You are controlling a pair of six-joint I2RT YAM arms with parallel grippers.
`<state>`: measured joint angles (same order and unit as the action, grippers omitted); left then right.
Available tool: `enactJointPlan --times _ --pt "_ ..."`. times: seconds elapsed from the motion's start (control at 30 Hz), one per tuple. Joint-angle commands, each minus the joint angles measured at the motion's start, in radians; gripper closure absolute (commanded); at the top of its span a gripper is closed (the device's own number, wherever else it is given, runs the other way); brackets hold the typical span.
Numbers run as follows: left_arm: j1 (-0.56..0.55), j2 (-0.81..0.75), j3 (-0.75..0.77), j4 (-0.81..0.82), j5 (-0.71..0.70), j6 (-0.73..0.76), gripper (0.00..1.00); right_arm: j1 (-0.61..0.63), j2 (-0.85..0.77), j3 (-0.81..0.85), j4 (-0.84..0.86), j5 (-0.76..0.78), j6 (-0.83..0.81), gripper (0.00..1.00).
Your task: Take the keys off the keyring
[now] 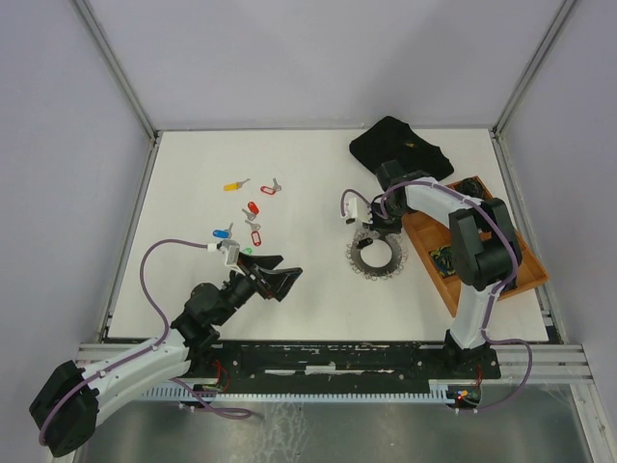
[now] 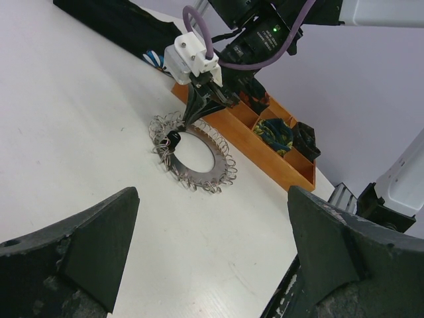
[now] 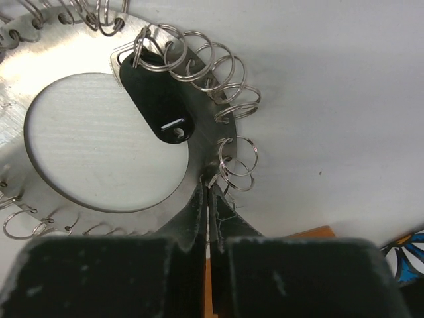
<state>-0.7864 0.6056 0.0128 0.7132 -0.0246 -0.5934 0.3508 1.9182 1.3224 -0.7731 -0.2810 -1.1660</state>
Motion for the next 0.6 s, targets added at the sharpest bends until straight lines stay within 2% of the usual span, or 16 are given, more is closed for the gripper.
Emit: enactJointPlan --times 0.0,0.17,0.33,0.57 --pt "0.003 -0.003 -0.034 0.045 -0.006 0.004 0.01 0.000 -0.036 0.018 0.021 -0.032 0.005 1.00" --pt "0.003 0.001 -0.023 0.043 0.018 0.006 0.01 0.000 -0.140 -0.007 0.020 -0.086 0.003 1.00" --pt "0.003 0.034 0.014 0.042 0.062 0.033 0.02 -0.001 -0.282 -0.021 -0.014 -0.227 0.017 1.00" --pt "0.004 0.180 0.112 0.037 0.119 0.123 0.01 0.000 -0.402 -0.043 -0.035 -0.352 0.048 1.00"
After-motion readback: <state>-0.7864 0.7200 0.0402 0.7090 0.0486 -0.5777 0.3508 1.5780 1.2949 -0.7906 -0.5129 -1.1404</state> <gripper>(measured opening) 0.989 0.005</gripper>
